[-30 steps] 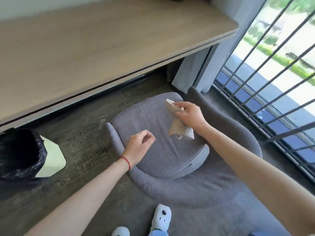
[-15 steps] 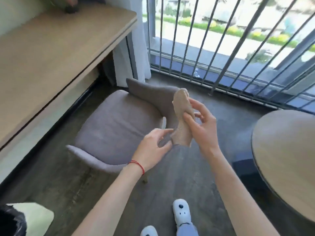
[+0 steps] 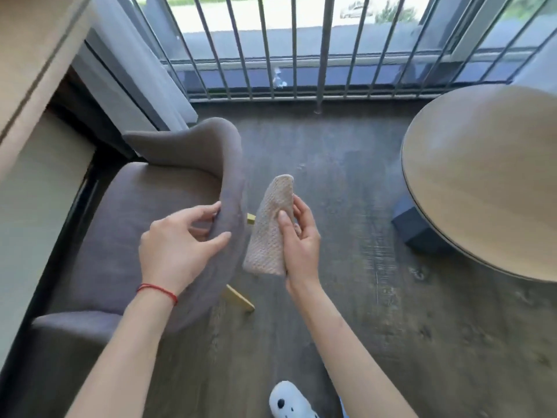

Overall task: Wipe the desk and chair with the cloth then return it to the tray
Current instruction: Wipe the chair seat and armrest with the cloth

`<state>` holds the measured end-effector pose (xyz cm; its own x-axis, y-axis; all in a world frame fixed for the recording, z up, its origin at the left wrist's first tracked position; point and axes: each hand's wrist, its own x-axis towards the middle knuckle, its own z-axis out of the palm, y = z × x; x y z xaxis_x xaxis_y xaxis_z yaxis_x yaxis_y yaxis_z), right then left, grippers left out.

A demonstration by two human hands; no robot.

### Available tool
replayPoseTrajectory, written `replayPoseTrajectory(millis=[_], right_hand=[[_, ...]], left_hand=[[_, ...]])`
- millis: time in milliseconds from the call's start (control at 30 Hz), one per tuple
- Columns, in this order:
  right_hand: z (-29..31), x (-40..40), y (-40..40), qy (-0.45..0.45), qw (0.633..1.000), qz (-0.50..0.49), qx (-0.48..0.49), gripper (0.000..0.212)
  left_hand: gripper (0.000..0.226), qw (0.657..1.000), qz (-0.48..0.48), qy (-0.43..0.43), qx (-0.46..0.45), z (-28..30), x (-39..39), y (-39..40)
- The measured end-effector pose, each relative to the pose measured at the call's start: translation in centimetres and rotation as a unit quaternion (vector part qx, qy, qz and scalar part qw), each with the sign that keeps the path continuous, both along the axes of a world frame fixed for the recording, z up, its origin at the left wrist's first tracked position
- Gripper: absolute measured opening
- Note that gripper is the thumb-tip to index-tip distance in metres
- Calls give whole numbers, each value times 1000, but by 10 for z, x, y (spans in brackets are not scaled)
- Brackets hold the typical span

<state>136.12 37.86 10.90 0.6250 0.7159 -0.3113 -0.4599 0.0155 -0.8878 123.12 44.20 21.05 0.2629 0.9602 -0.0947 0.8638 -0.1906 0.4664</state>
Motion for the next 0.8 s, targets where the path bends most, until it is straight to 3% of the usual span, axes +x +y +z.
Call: replayPoseTrajectory(millis=[133,367,533,800], right_hand=[[-1,-23,6,-21,1000,9,11,33],[1,-26,16,-136,989,54,4,29],[10,13,37,-116,993,11,7,33],[17,13,44,-245,958,130,75,38]], left_hand=[[37,1000,14,12,8,-1,4,-6],[38,998,23,48,32,-1,11,-5],[36,998,26,39,37,-3,12,-7],[37,998,20,37,39,-2,10,-7]])
